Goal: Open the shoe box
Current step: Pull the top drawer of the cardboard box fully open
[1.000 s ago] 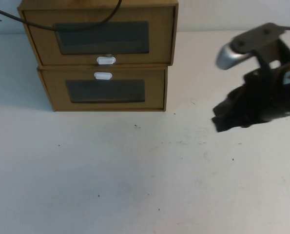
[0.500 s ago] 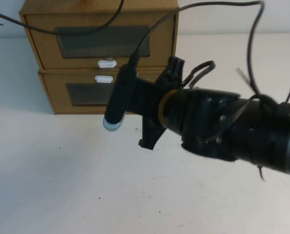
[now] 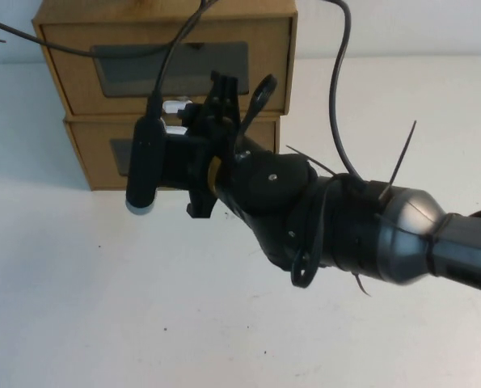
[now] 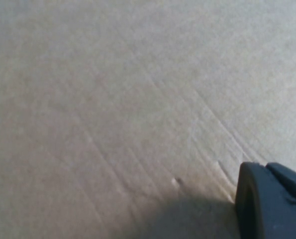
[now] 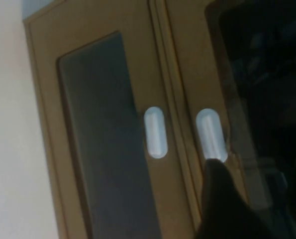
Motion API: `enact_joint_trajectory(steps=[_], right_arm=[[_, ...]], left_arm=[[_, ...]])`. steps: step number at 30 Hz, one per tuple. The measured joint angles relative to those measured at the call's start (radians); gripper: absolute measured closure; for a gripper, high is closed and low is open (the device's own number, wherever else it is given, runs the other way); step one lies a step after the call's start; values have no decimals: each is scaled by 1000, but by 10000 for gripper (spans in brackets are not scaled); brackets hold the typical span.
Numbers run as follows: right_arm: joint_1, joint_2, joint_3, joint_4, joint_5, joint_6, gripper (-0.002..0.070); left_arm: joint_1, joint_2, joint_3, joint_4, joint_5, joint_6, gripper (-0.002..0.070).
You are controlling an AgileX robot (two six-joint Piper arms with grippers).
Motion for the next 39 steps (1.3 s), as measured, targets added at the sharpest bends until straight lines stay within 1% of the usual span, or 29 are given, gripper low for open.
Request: enact_joint_trajectory(steps=[1, 3, 6, 11, 18, 29, 32, 39], right_arm=[[0, 14, -22, -1, 14, 0, 395], [0, 39, -65, -4, 40, 2, 353], [0, 77, -113, -4, 60, 2, 337], [0, 118, -175, -4, 54, 4, 341], [-4, 158, -194, -6, 22, 4, 373], [-43, 174, -194, 0, 47, 4, 385], [-51, 174, -194, 0, 22, 4, 386], [-59, 197, -204, -6, -14, -5, 428]], left_arm=[[0, 0, 0, 0, 0, 0, 680], [0, 0, 0, 0, 0, -6, 680], [0, 0, 0, 0, 0, -24, 680], [0, 0, 0, 0, 0, -63, 680], [0, 0, 0, -2, 0, -121, 680], [0, 0, 0, -2, 0, -144, 680], [0, 1, 0, -2, 0, -154, 680], [0, 1, 0, -2, 0, -158, 680]])
